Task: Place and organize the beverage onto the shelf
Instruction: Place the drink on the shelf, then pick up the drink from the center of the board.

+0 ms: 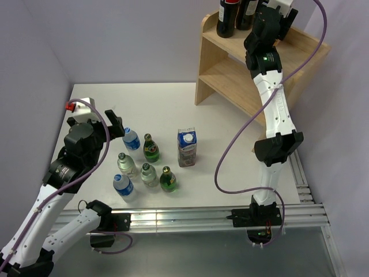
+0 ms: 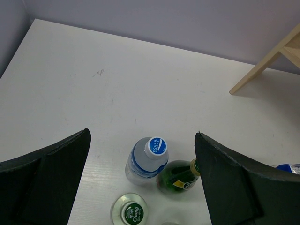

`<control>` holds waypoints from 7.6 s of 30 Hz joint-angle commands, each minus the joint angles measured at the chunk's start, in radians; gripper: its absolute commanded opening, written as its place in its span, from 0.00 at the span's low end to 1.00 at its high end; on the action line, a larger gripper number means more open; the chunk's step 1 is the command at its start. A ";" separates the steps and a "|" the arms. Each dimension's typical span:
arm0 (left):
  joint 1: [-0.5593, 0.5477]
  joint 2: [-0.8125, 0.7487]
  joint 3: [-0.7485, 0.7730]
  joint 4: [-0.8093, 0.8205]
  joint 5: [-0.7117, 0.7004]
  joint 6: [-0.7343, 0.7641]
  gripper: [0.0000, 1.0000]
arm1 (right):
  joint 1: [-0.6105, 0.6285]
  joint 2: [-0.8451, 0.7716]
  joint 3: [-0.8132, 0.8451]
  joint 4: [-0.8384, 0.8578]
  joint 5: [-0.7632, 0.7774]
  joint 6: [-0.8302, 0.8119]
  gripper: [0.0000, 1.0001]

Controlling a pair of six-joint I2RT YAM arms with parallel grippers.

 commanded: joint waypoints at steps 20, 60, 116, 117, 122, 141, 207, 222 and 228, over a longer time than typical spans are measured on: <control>0.018 0.006 -0.001 0.030 0.038 0.003 1.00 | -0.021 0.092 -0.002 0.132 -0.013 -0.022 0.32; 0.061 0.020 -0.002 0.033 0.106 0.004 0.99 | -0.014 0.015 -0.096 0.069 -0.059 0.040 0.63; 0.072 0.025 -0.005 0.039 0.156 0.003 1.00 | 0.037 -0.092 -0.183 0.025 -0.121 0.035 1.00; 0.072 0.022 -0.004 0.039 0.159 0.003 0.99 | 0.038 -0.101 -0.194 0.025 -0.131 0.037 1.00; 0.075 0.017 -0.005 0.039 0.159 0.003 0.99 | 0.041 -0.141 -0.229 0.008 -0.194 0.061 1.00; 0.082 0.028 -0.001 0.033 0.158 0.001 0.99 | 0.044 -0.238 -0.321 -0.033 -0.148 0.043 1.00; -0.636 1.031 0.613 -0.371 -0.342 -0.531 0.94 | 0.245 -1.353 -1.332 -0.346 -0.650 0.376 1.00; -0.599 0.878 0.552 -0.098 -0.192 -0.277 0.28 | 0.245 -1.333 -1.429 -0.256 -0.720 0.389 1.00; -0.554 0.795 0.614 -0.016 -0.063 -0.087 0.18 | 0.244 -1.328 -1.450 -0.247 -0.714 0.383 1.00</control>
